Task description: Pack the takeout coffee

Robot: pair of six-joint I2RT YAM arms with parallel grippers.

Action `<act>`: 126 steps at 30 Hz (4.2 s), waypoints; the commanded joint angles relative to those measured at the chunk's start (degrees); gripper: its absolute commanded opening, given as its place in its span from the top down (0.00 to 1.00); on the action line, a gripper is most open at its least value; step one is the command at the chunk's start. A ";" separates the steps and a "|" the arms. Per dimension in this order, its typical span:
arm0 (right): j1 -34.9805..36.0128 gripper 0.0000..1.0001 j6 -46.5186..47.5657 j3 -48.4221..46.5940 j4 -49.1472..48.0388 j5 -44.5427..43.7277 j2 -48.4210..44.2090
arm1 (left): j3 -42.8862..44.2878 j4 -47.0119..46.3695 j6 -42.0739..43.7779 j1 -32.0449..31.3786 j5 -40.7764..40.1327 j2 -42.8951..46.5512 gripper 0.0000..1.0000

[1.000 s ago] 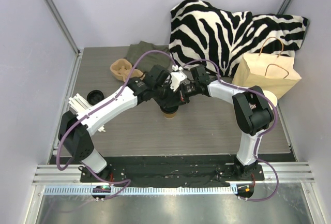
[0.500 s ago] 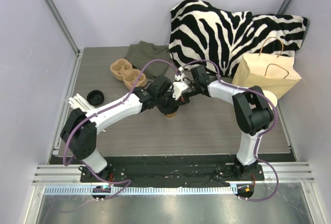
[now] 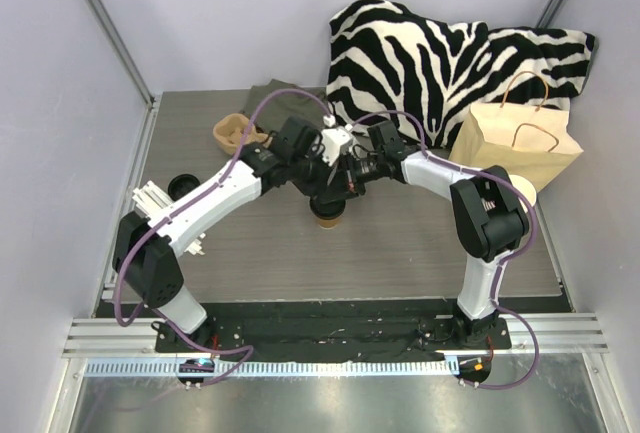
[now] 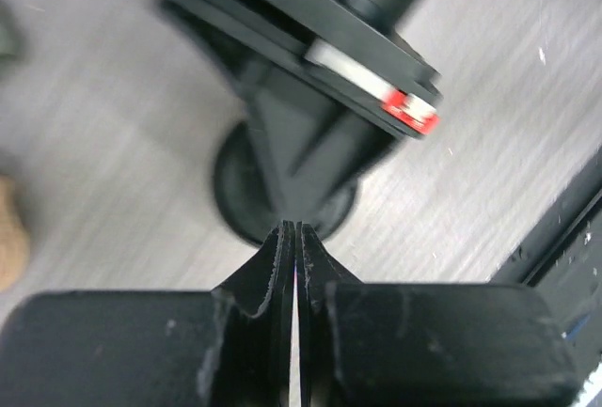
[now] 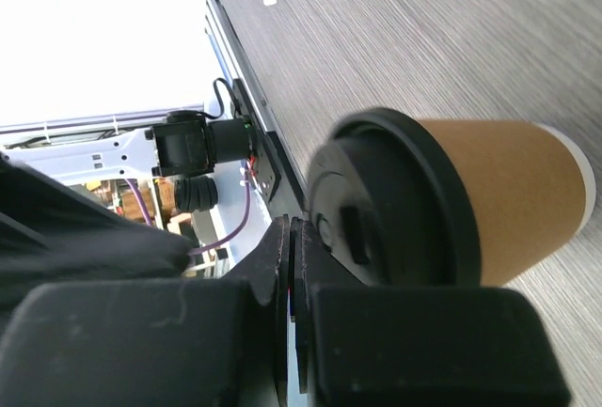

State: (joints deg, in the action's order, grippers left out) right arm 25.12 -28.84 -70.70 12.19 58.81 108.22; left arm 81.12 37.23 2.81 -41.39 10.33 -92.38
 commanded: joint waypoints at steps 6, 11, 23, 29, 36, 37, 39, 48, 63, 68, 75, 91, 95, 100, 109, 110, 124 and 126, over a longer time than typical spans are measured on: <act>0.28 0.99 0.88 -3.13 2.83 -1.58 -7.24 | 3.86 2.32 -0.96 3.42 0.92 2.12 0.92; 0.28 0.99 6.33 -1.29 8.20 -5.01 -5.40 | 4.75 1.44 -1.14 3.42 0.40 0.54 0.92; 0.27 0.99 9.59 -0.41 10.84 -8.18 -0.74 | 4.40 0.21 -1.32 3.42 -0.66 -1.22 0.92; 0.28 0.99 9.77 -0.23 11.10 -8.79 -0.12 | -2.09 -3.12 -0.52 3.42 -1.01 -3.86 0.92; -0.08 0.99 9.86 -0.49 11.19 -8.71 0.93 | -4.31 -3.05 -1.05 4.38 -0.57 -9.57 0.96; -0.08 0.99 9.94 -0.50 11.28 -8.80 1.11 | -4.31 -2.70 -1.31 4.73 -0.22 -9.14 0.96; -0.08 0.99 10.03 -0.67 11.28 -8.71 1.20 | -3.78 -2.61 -1.84 5.35 0.22 -7.91 0.96; -0.08 0.99 8.98 -3.92 10.32 -4.32 -0.73 | 0.62 -0.94 -6.93 5.44 8.90 -1.14 0.87; -1.75 0.96 10.38 -5.94 13.74 -13.19 -11.54 | -4.04 -12.07 -25.65 13.61 31.32 1.24 0.67; -1.66 0.99 4.60 -2.62 6.75 -5.91 -9.27 | -10.45 -26.14 -38.02 15.37 43.01 0.00 0.74; 0.10 0.99 -24.34 10.12 -23.21 -1.85 -10.84 | -13.09 -27.93 -36.83 17.22 38.90 5.45 0.75; 0.89 0.99 -50.08 26.57 -63.32 -8.01 -5.84 | -10.28 -17.20 -24.88 16.17 32.65 6.77 0.76; 0.98 0.99 -51.32 27.28 -66.68 -7.65 -3.99 | -8.79 -13.95 -20.31 14.06 29.85 6.60 0.76; 1.07 0.99 -48.86 27.01 -62.31 -8.35 -3.28 | -7.21 -10.61 -16.53 12.03 25.89 6.07 0.76; 1.07 0.99 -38.67 25.70 -49.11 -10.64 -5.31 | -5.01 -6.05 -11.17 9.22 19.74 5.37 0.78; 1.07 0.99 -38.57 25.61 -49.19 -10.64 -5.22 | -4.23 -5.34 -10.20 8.00 18.77 5.11 0.78; 1.42 0.99 -34.97 23.67 -42.95 -11.26 -4.51 | 2.72 1.00 -5.01 3.07 8.31 2.82 0.79; 1.51 0.99 -34.79 23.59 -42.69 -11.26 -4.43 | 3.60 1.00 -5.01 3.07 8.13 2.64 0.79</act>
State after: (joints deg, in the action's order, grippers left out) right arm 26.20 -66.08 -46.74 -35.57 49.56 103.96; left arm 80.93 37.82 -3.55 -38.35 20.36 -89.73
